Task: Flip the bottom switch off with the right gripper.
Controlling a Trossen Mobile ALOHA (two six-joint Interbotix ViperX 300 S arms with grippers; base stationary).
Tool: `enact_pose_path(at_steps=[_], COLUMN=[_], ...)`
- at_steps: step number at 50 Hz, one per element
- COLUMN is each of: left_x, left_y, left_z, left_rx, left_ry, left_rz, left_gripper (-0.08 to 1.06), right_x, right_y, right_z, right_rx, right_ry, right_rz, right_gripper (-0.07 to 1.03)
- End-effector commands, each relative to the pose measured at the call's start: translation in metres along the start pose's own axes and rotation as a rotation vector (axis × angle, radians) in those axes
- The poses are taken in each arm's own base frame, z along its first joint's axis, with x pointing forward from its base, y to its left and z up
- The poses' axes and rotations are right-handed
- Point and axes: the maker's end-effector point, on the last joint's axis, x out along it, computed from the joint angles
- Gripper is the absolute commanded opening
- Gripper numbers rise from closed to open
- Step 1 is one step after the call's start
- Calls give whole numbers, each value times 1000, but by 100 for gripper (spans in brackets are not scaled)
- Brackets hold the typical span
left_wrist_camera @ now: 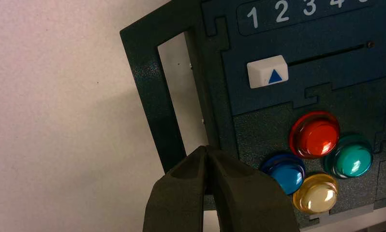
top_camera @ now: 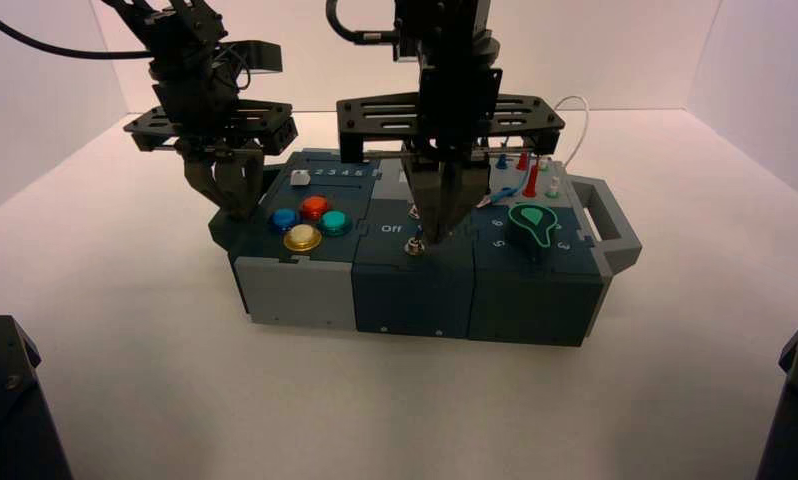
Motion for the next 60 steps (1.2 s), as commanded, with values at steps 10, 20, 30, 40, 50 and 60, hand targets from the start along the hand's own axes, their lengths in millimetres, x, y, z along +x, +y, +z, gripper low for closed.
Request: enact_pose_path(at_steps=[10, 20, 30, 40, 50, 60], left_x=[-4, -4, -4, -4, -4, -4], left_y=[-9, -9, -10, -12, -12, -12], left_z=[11, 11, 11, 10, 10, 10], left_rx=[76, 75, 75, 80, 74, 74], left_ry=[-41, -40, -38, -37, -37, -36], left_rz=[-2, -3, -4, -4, -6, -6], left_gripper=[-3, -3, -3, -3, -3, -3], right_x=[-6, -6, -6, -8, -12, -17], right_y=[11, 16, 22, 27, 33, 40], right_z=[8, 10, 15, 18, 19, 20], right_rx=[8, 5, 4, 0, 0, -4], right_ry=[-31, -35, -47, -57, -64, -71], right_rz=[35, 40, 57, 70, 88, 104], right_gripper=[-2, -2, -2, -2, -2, -2])
